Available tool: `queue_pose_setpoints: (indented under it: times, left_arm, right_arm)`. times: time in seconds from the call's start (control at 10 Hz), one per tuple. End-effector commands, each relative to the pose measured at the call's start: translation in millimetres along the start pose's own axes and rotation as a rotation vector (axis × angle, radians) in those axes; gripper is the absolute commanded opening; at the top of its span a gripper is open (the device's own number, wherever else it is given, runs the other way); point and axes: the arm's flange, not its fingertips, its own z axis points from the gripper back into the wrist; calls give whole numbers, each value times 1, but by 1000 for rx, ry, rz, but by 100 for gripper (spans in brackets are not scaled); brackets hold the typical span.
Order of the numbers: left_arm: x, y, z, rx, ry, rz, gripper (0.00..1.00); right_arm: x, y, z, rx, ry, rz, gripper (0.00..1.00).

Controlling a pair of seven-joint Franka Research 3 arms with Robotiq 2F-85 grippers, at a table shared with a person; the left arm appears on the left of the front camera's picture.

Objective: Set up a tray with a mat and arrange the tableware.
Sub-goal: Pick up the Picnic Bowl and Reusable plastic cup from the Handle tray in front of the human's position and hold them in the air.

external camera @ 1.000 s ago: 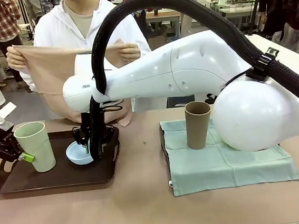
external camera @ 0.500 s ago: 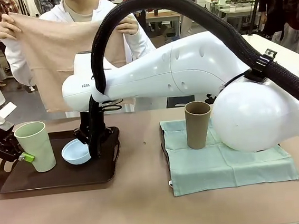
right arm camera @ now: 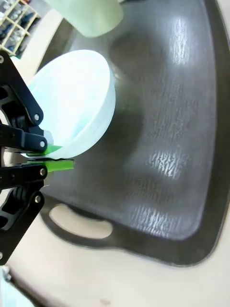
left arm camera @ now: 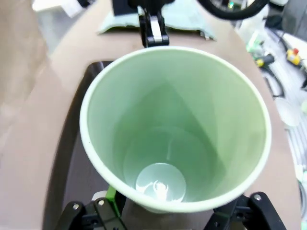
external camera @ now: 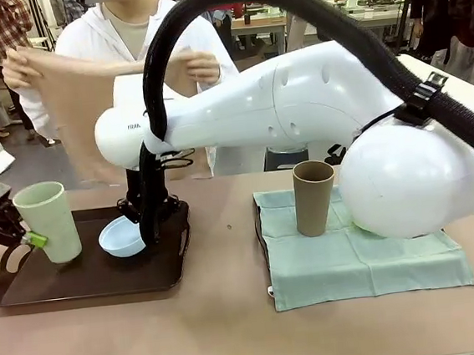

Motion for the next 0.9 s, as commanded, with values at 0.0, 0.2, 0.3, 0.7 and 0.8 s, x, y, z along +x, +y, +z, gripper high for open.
queue_pose_setpoints:
  times: [0.0,0.2,0.3,0.7,0.8]
  left_arm:
    - [54,-35,31,96,-47,-1,0]
    - [107,-66,58,150,-49,-63,0]
    - [127,-79,67,171,-55,-82,0]
    - [165,-92,71,225,-42,-94,0]
    - [157,-90,71,221,-33,-71,0]
  right_arm:
    - [-28,-5,52,-55,-49,-34,0]
    - [-52,-2,95,-44,-95,-37,0]
    - [-67,0,118,-46,-131,-42,0]
    - [-93,13,158,-18,-204,-38,0]
    - [-82,5,151,-1,-189,-39,0]
